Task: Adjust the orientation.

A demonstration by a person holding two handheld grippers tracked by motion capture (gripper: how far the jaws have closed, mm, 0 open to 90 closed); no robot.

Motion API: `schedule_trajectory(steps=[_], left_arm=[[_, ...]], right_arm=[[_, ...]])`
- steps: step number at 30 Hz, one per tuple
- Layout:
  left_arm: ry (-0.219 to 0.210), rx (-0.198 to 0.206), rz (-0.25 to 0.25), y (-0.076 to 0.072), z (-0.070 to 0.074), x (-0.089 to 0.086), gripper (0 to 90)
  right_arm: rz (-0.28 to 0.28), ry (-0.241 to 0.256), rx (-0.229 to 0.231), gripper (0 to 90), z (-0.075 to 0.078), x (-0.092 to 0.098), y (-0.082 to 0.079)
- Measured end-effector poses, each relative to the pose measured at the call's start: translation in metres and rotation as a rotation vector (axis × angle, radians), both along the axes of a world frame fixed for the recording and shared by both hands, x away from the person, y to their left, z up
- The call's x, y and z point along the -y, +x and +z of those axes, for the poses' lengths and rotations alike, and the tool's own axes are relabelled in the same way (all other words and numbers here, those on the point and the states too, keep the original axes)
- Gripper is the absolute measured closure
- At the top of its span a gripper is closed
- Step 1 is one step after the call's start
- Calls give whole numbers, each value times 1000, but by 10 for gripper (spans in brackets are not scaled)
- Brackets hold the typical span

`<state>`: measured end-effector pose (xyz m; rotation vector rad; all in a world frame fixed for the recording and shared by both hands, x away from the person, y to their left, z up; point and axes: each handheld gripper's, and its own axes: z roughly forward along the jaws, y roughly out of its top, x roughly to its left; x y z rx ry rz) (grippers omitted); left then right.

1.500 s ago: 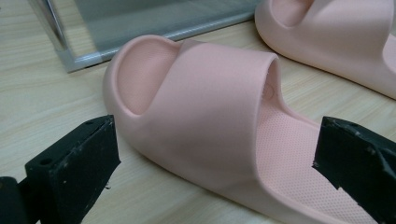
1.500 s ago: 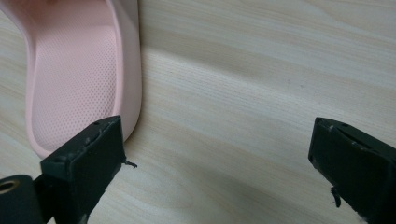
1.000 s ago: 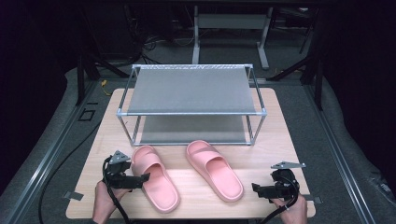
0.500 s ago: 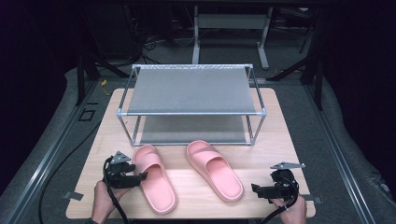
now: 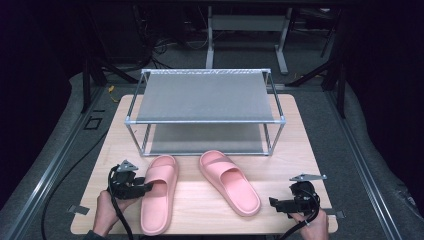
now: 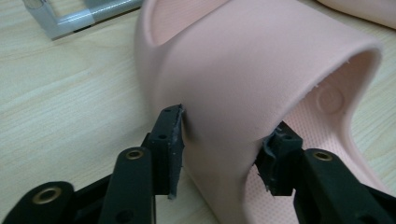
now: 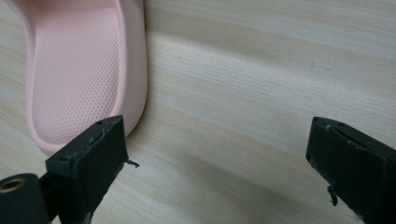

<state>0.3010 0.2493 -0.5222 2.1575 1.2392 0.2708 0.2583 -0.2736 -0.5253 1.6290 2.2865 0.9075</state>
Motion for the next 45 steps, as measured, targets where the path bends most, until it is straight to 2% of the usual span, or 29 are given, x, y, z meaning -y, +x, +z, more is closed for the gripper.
schedule_trajectory(steps=[6,16,20,23,32,35,36,45], left_arm=[[37,-49,-22,11,0,-4,637],[107,-70,-59,21,2,-3,690],[114,-73,-58,21,2,-2,688],[137,-67,-74,22,2,-1,699],[159,-61,-89,22,3,0,717],[189,-37,-103,22,4,0,782],[213,-10,-104,21,5,0,801],[215,2,-151,21,6,-3,828]], right_arm=[[-1,-7,-8,49,-1,-1,1],[5,-19,-2,49,-1,-2,1],[15,-19,-4,49,0,-3,2],[15,-28,-8,48,-1,-5,3],[22,-26,-25,46,-5,-6,4],[11,-38,-16,46,-5,-7,4],[13,-39,-18,46,-4,-7,4],[23,-26,-15,46,-4,-6,5]])
